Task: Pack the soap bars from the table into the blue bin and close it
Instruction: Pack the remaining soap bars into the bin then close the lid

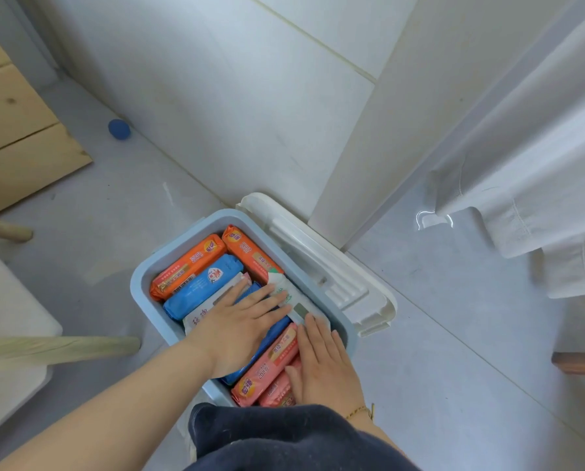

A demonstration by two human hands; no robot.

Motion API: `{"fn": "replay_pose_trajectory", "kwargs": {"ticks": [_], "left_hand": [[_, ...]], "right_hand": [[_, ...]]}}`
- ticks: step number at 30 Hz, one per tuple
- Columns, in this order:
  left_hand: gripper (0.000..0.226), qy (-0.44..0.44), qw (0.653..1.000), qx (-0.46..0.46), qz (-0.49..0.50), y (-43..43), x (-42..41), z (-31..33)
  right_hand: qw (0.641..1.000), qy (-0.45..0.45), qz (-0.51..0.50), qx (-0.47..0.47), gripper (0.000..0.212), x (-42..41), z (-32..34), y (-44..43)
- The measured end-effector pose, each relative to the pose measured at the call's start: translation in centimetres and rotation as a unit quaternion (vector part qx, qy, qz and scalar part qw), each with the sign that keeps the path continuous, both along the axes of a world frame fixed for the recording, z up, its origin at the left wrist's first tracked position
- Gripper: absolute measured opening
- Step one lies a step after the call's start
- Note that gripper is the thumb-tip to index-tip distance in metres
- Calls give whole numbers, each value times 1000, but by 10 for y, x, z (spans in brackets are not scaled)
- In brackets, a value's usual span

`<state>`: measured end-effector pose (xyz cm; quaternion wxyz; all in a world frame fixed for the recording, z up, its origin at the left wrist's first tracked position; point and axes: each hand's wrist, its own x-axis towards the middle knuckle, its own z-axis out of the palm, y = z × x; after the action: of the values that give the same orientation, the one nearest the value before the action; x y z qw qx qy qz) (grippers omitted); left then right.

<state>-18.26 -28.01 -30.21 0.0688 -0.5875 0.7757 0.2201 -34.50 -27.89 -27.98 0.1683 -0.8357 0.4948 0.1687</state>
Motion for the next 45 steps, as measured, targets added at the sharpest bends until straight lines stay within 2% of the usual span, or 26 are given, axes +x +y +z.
{"fn": "replay_pose_trajectory", "kwargs": {"ticks": [2,5,7,9,10,11,13,15,17,19,21,26,29,31,34,36,38,39,43,44,45], "left_hand": [[53,-11,1000,14,-2,2,-2,-2],[52,-8,1000,21,11,-2,-5,-2],[51,4,999,26,29,-3,-7,0],[51,18,997,23,73,2,-6,3],[53,18,995,14,101,8,-3,5],[55,11,992,5,129,14,1,7],[62,-14,983,-2,182,28,10,12],[67,-42,972,-2,233,40,21,17],[72,-61,960,11,273,50,29,21],[75,-62,952,37,298,59,36,24],[75,-53,948,57,310,65,41,24],[75,-30,950,50,308,74,49,24],[69,25,939,37,342,78,49,26],[65,103,914,25,392,85,47,32],[58,259,829,6,496,97,39,45],[58,334,772,34,540,102,34,55],[61,382,735,68,556,103,29,63],[63,391,730,76,555,102,27,65],[71,381,725,74,569,92,22,67],[71,382,719,63,577,90,21,66],[70,386,713,51,583,88,20,65]], "right_hand": [[999,9,13,42,62,-3,-9,0],[999,-14,16,47,61,-5,-12,-6],[992,-104,-11,64,49,-8,0,-17],[973,-223,-33,-54,28,-16,10,-29],[956,-249,-54,-144,25,-22,13,-37],[938,-259,-96,-211,30,-28,14,-45],[934,-216,-206,-197,50,-35,17,-60],[954,-128,-249,-110,57,-42,14,-73],[963,-81,-252,-53,49,-43,10,-82],[956,-102,-272,-51,32,-38,14,-87],[956,-121,-257,-80,23,-33,17,-87],[944,-216,-188,-163,15,-27,30,-69],[933,-276,-140,-185,24,-21,42,-42],[923,-307,-84,-216,34,-17,44,-17],[907,-305,10,-289,46,-12,41,19],[905,-305,38,-295,60,-6,33,40],[906,-300,71,-289,74,2,23,59],[902,-305,93,-291,71,5,18,65],[881,-310,155,-321,21,10,5,68],[883,-304,170,-316,15,8,2,66],[889,-299,181,-297,23,6,1,65]]}}
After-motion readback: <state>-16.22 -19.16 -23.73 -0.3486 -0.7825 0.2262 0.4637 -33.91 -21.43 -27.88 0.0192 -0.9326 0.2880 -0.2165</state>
